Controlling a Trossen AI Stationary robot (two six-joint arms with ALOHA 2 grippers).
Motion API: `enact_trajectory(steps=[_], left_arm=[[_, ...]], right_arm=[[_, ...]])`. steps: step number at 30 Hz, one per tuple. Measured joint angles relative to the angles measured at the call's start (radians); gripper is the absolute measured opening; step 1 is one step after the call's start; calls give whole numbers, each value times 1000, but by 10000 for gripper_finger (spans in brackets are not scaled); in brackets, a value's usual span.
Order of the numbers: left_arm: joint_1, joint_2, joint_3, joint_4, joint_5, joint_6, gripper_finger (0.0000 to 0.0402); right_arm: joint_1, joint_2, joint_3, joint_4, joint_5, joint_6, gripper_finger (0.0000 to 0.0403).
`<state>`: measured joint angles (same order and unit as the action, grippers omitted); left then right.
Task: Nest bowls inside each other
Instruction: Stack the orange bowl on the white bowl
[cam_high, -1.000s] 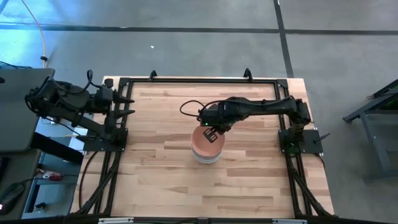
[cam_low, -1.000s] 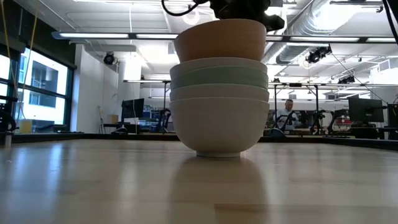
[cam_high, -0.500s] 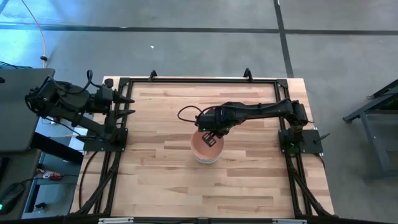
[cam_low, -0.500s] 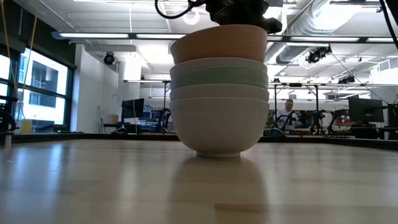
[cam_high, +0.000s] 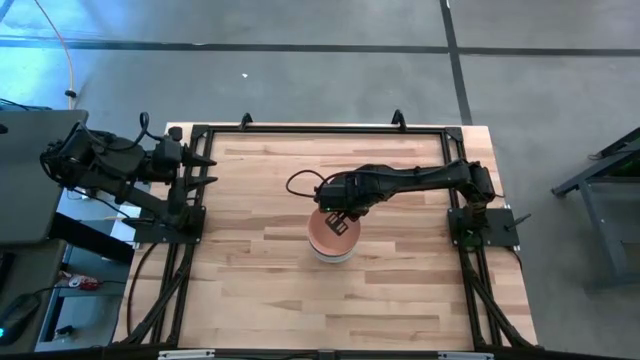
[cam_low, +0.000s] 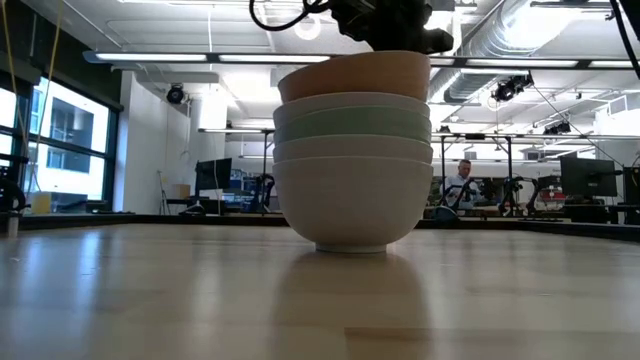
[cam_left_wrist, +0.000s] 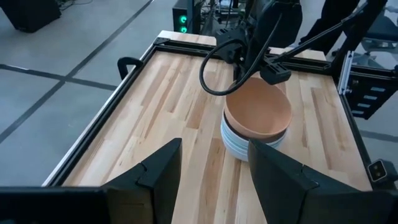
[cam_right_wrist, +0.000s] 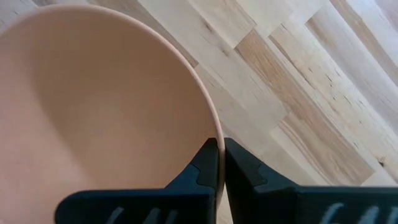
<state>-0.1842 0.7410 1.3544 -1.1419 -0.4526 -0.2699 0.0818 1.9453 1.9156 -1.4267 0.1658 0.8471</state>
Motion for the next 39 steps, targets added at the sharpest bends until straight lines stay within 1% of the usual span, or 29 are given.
enact_trajectory(steps=[12, 24, 39], left_arm=[[0, 0, 0, 18, 5, 2, 174], [0, 0, 0, 18, 8, 0, 174], [0, 0, 0, 17, 8, 3, 174]], right_arm=[[0, 54, 0, 33, -33, -44, 0], [0, 53, 0, 58, 16, -63, 0], [-1, 53, 0, 114, -18, -94, 0]])
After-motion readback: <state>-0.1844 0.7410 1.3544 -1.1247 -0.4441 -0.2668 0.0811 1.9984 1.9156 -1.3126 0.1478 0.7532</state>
